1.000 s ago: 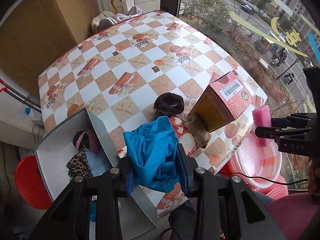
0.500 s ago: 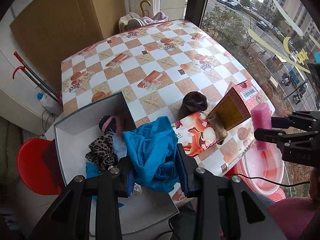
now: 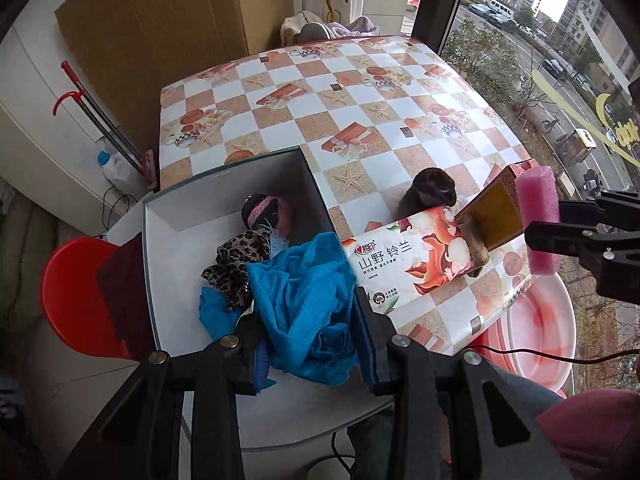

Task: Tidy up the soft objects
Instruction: 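Carry the pink sponge with the right tool while the left carries the blue cloth over the box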

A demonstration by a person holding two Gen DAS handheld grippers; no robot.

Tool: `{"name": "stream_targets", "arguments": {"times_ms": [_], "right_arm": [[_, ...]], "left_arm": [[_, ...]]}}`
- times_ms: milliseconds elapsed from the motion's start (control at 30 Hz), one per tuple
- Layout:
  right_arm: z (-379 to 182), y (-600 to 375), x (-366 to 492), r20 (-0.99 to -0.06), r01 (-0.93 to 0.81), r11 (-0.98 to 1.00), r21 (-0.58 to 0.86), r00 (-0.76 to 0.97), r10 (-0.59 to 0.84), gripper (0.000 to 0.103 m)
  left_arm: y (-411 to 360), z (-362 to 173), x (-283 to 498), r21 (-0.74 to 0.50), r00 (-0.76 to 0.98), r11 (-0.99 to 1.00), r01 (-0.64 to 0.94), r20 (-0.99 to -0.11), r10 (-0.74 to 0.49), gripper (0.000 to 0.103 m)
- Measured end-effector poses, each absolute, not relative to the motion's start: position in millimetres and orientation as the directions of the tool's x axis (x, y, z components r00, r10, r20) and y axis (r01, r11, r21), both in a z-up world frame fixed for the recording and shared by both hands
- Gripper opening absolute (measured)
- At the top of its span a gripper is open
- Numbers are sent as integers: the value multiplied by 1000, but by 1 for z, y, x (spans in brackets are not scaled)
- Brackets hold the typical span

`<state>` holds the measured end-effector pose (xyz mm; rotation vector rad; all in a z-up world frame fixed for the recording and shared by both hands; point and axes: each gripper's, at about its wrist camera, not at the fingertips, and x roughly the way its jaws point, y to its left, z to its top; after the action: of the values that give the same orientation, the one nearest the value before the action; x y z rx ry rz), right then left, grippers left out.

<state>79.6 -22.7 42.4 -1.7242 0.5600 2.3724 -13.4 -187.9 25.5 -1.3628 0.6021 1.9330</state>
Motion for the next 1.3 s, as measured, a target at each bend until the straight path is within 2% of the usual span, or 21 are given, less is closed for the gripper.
{"name": "stream_targets", "arguments": {"times_ms": [433, 1300], "right_arm": [[52, -57, 51, -931, -234, -949, 209, -344, -121, 44], [42, -82, 23, -946, -145, -970, 194, -291, -146, 44]], "left_arm": [[-203, 21, -18, -1, -225, -679, -734, -943, 245, 39], [-225, 8, -30, -30, -208, -734, -678, -951, 230, 39]]}}
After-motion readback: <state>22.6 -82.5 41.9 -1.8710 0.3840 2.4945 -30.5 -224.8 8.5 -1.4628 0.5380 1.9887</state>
